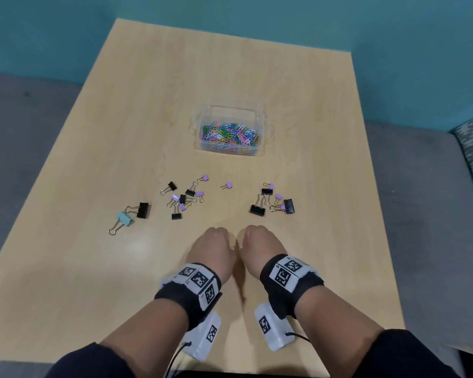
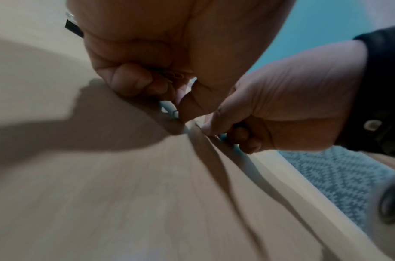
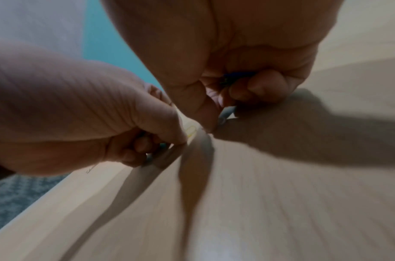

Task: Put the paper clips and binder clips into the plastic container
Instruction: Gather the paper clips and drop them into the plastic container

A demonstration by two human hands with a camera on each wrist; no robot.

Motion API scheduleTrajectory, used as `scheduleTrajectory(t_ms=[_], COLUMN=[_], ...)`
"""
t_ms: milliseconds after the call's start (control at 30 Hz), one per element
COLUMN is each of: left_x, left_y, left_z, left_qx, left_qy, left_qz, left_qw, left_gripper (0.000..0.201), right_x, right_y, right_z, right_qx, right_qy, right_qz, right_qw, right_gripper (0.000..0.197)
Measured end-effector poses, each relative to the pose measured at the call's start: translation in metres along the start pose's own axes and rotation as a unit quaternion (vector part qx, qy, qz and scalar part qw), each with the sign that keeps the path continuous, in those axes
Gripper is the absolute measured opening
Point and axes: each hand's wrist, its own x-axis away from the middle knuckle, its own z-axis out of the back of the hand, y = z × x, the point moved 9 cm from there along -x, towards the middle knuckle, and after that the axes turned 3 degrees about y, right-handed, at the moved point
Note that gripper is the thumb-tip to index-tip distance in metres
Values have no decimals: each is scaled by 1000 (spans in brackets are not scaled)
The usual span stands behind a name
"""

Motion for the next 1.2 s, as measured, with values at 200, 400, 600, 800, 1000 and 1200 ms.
scheduleTrajectory(t_ms=[200, 400, 600, 800, 1000, 1200], left_x=[6, -10, -76, -158, -183, -142], left_y=[-29, -35, -3, 27, 42, -54], left_z=[6, 24, 84, 145, 149, 180], left_qx=[218, 695, 777, 648, 542, 513], left_qy=[-3, -103, -64, 55, -26, 82], left_qz=[89, 181, 181, 124, 76, 86], left_qw=[972, 688, 600, 749, 836, 850], left_gripper=[10, 26, 14, 5, 36, 13], right_x=[13, 3, -55, -131, -141, -99], right_y=[-12, -3, -38, -56, -69, -8], right_z=[4, 28, 89, 153, 163, 188], right_qx=[32, -634, -792, -697, -549, -234], right_qy=[-19, -103, -125, 12, -79, 61], right_qz=[78, -106, -114, -114, -90, -11], right_qw=[996, 759, 587, 708, 827, 970], right_gripper=[14, 22, 16, 7, 46, 41])
